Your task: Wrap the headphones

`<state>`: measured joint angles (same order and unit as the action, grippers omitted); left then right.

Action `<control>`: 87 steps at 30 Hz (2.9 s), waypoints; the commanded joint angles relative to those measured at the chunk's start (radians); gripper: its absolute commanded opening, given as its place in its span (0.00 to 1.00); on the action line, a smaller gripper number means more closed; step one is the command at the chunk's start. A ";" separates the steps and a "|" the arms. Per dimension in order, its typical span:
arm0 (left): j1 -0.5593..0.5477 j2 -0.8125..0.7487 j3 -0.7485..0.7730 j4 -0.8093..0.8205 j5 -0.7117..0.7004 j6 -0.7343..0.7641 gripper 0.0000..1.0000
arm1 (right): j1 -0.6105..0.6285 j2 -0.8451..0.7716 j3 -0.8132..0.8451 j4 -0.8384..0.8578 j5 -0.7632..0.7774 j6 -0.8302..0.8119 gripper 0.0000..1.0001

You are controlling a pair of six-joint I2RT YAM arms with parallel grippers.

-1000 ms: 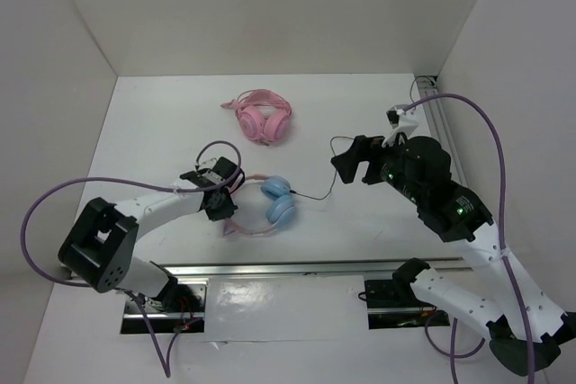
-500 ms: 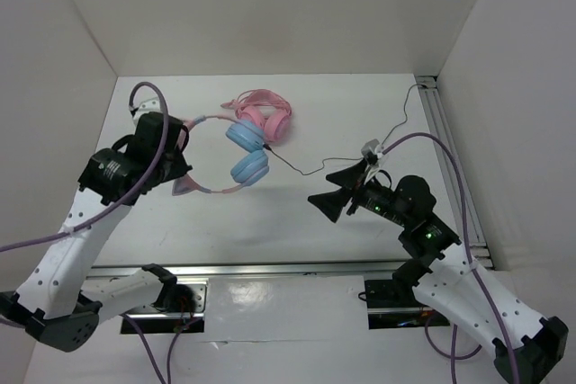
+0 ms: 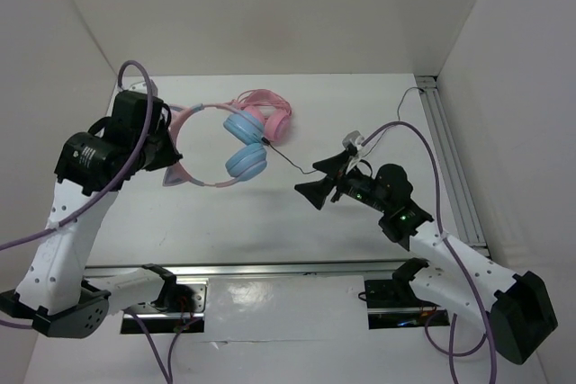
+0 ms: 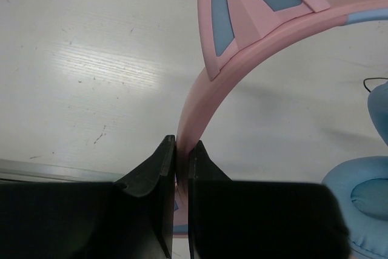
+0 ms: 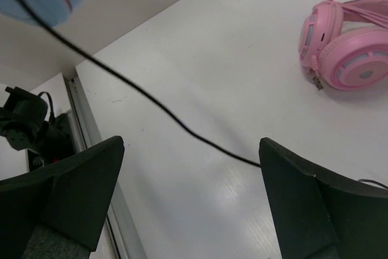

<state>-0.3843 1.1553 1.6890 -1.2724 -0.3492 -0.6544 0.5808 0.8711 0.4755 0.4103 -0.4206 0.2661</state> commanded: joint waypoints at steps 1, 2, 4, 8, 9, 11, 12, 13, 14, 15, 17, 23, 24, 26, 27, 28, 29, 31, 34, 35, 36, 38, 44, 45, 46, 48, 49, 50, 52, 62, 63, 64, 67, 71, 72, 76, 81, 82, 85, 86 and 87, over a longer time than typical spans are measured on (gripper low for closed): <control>0.024 -0.031 0.040 0.045 0.093 0.001 0.00 | 0.005 0.040 -0.002 0.157 0.060 -0.030 0.99; 0.024 -0.046 0.040 0.045 0.113 0.001 0.00 | 0.005 0.072 -0.002 0.171 0.071 -0.030 0.99; 0.035 -0.055 0.040 0.045 0.124 0.001 0.00 | 0.005 0.107 -0.002 0.222 0.080 -0.030 0.97; 0.054 -0.055 0.083 0.025 0.133 0.001 0.00 | 0.005 0.199 0.009 0.278 0.080 -0.030 0.93; 0.055 -0.055 0.096 0.025 0.133 0.001 0.00 | 0.005 0.239 0.009 0.304 0.066 -0.030 0.86; 0.065 -0.055 0.110 0.025 0.133 0.001 0.00 | 0.005 0.294 0.009 0.330 0.025 -0.021 0.73; 0.065 -0.055 0.119 0.016 0.121 0.001 0.00 | 0.005 0.310 0.009 0.346 0.002 -0.021 0.66; 0.074 -0.055 0.136 0.016 0.121 0.001 0.00 | 0.005 0.327 0.009 0.381 -0.036 -0.002 0.58; 0.074 -0.055 0.136 0.016 0.121 0.001 0.00 | 0.014 0.353 0.009 0.398 -0.037 0.007 0.58; 0.074 -0.055 0.152 0.016 0.121 0.001 0.00 | 0.014 0.364 -0.001 0.416 -0.046 0.018 0.56; 0.085 -0.046 0.163 0.016 0.136 0.001 0.00 | 0.014 0.373 -0.014 0.473 -0.046 0.031 0.56; 0.085 -0.046 0.163 0.025 0.145 0.001 0.00 | 0.014 0.399 -0.014 0.473 -0.001 0.041 0.10; 0.085 -0.046 0.163 0.034 0.129 0.001 0.00 | 0.014 0.388 -0.014 0.460 0.011 0.041 0.06; 0.085 -0.046 0.132 0.054 0.044 0.001 0.00 | 0.025 0.341 -0.014 0.389 0.046 0.041 0.00; 0.085 -0.060 0.114 0.079 -0.002 0.001 0.00 | 0.049 0.288 -0.014 0.352 0.102 0.041 0.00; 0.085 -0.060 0.094 0.091 -0.045 0.001 0.00 | 0.063 0.255 -0.003 0.308 0.146 0.027 0.00; 0.085 -0.060 0.046 0.108 -0.115 0.001 0.00 | 0.082 0.221 -0.003 0.194 0.196 0.016 0.00; 0.085 -0.071 0.000 0.134 -0.186 0.001 0.00 | 0.128 0.151 0.017 0.083 0.384 -0.013 0.00; 0.085 -0.062 -0.092 0.189 -0.295 0.050 0.00 | 0.243 0.028 0.058 -0.120 0.675 -0.031 0.00; 0.085 -0.052 -0.141 0.232 -0.304 0.079 0.00 | 0.295 -0.015 0.075 -0.215 0.741 -0.047 0.00; 0.085 -0.052 -0.164 0.258 -0.292 0.119 0.00 | 0.319 -0.033 0.093 -0.258 0.794 -0.056 0.00; 0.047 -0.016 -0.204 0.271 -0.260 0.189 0.00 | 0.388 -0.075 0.150 -0.359 0.910 -0.082 0.00; -0.117 0.064 -0.265 0.390 0.173 0.416 0.00 | 0.484 -0.100 0.271 -0.496 1.008 -0.179 0.00; -0.173 0.076 -0.265 0.403 0.334 0.438 0.00 | 0.484 -0.100 0.284 -0.534 1.008 -0.179 0.00; -0.207 0.093 -0.255 0.403 0.387 0.458 0.00 | 0.484 -0.100 0.293 -0.545 1.020 -0.188 0.00; -0.290 0.142 -0.240 0.384 0.397 0.505 0.00 | 0.484 -0.100 0.304 -0.557 1.036 -0.188 0.00; -0.374 0.155 -0.230 0.375 0.397 0.518 0.00 | 0.484 -0.100 0.304 -0.558 1.046 -0.188 0.00; -0.413 0.164 -0.230 0.361 0.385 0.536 0.00 | 0.493 -0.100 0.304 -0.558 1.046 -0.188 0.00; -0.500 0.164 -0.230 0.352 0.403 0.551 0.00 | 0.493 -0.100 0.304 -0.567 1.068 -0.188 0.00; -0.577 0.034 -0.242 0.352 0.435 0.575 0.00 | 0.493 -0.043 0.293 -0.544 1.105 -0.188 0.00; -0.577 0.018 -0.232 0.352 0.446 0.575 0.00 | 0.493 -0.034 0.293 -0.535 1.093 -0.188 0.00; -0.577 0.018 -0.232 0.352 0.446 0.575 0.00 | 0.493 -0.024 0.293 -0.535 1.092 -0.188 0.00; -0.577 -0.003 -0.212 0.361 0.423 0.575 0.00 | 0.493 -0.014 0.279 -0.502 1.063 -0.179 0.00; -0.577 -0.069 -0.203 0.448 0.512 0.559 0.00 | 0.481 -0.014 0.239 -0.414 0.926 -0.205 0.00; -0.577 -0.095 -0.203 0.468 0.512 0.549 0.00 | 0.466 -0.014 0.220 -0.391 0.865 -0.217 0.00; -0.577 -0.135 -0.193 0.564 0.451 0.454 0.00 | 0.415 0.008 0.164 -0.234 0.578 -0.240 0.08; -0.587 -0.154 -0.193 0.634 0.228 0.357 0.00 | 0.347 0.117 0.100 0.034 0.279 -0.202 0.16; -0.587 -0.169 -0.207 0.649 0.216 0.337 0.00 | 0.320 0.170 0.100 0.086 0.255 -0.183 0.38; -0.587 -0.181 -0.207 0.668 0.194 0.306 0.00 | 0.298 0.318 0.115 0.260 0.218 -0.133 0.52; -0.587 -0.181 -0.207 0.668 0.181 0.297 0.00 | 0.298 0.357 0.133 0.280 0.218 -0.133 0.53; -0.587 -0.181 -0.195 0.656 0.181 0.288 0.00 | 0.298 0.394 0.155 0.304 0.218 -0.122 0.53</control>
<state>-0.9657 1.0042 1.4311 -0.7712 -0.1516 -0.2680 0.8864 1.1843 0.5968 0.5140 -0.1131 0.1051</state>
